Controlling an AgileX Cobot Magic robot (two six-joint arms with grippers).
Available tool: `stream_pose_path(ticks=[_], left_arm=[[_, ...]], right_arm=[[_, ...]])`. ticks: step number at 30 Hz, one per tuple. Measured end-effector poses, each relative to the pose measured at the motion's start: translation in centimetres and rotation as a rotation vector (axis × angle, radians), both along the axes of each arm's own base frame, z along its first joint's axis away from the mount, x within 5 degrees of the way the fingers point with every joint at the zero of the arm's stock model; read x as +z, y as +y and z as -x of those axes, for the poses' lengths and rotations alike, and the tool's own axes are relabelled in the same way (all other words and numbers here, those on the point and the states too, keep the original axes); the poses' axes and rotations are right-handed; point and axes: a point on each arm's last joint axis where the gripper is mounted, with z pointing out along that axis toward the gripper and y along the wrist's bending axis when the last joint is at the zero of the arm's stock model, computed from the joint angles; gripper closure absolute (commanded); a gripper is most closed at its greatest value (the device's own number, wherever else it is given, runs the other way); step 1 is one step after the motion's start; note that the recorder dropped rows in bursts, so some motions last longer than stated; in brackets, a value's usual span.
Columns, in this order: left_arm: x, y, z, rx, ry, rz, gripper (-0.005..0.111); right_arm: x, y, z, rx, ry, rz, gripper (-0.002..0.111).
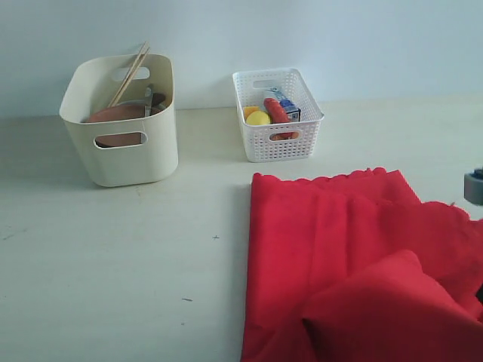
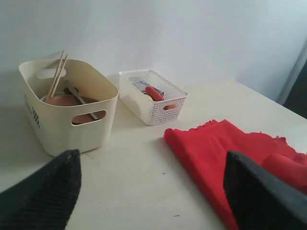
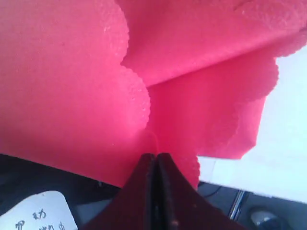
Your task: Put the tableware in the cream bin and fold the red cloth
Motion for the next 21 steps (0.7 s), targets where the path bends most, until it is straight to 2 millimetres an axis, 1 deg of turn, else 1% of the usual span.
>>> stream_pose_path(ticks=[1, 4, 6, 7, 8, 9, 12, 15, 21], left_arm=[[0.0, 0.0, 0.0, 0.000, 0.000, 0.000, 0.029], [0.0, 0.0, 0.0, 0.001, 0.002, -0.001, 0.029], [0.0, 0.0, 0.0, 0.002, 0.003, -0.002, 0.029], [0.0, 0.0, 0.0, 0.002, 0.003, -0.002, 0.029], [0.0, 0.0, 0.0, 0.002, 0.003, -0.002, 0.029], [0.0, 0.0, 0.0, 0.002, 0.003, -0.002, 0.029], [0.0, 0.0, 0.0, 0.002, 0.003, -0.002, 0.029], [0.0, 0.0, 0.0, 0.002, 0.003, -0.002, 0.029], [-0.1, 0.0, 0.0, 0.003, 0.005, -0.003, 0.029]], right_arm=[[-0.6, -0.1, 0.6, -0.005, 0.025, 0.012, 0.108], [-2.1, -0.5, 2.2, -0.006, 0.097, 0.039, 0.099], [-2.5, -0.6, 2.8, -0.013, 0.122, 0.051, 0.088], [-2.6, -0.6, 2.9, -0.015, 0.129, 0.056, 0.081], [-2.6, -0.6, 2.8, -0.016, 0.123, 0.065, 0.074], [-2.7, -0.5, 2.8, -0.018, 0.117, 0.068, 0.064], [-2.8, -0.1, 2.5, -0.009, 0.075, 0.066, 0.047], [-2.6, 0.3, 2.0, -0.006, 0.027, 0.058, 0.037], [0.2, 0.2, -0.6, -0.098, -0.132, 0.098, 0.024]])
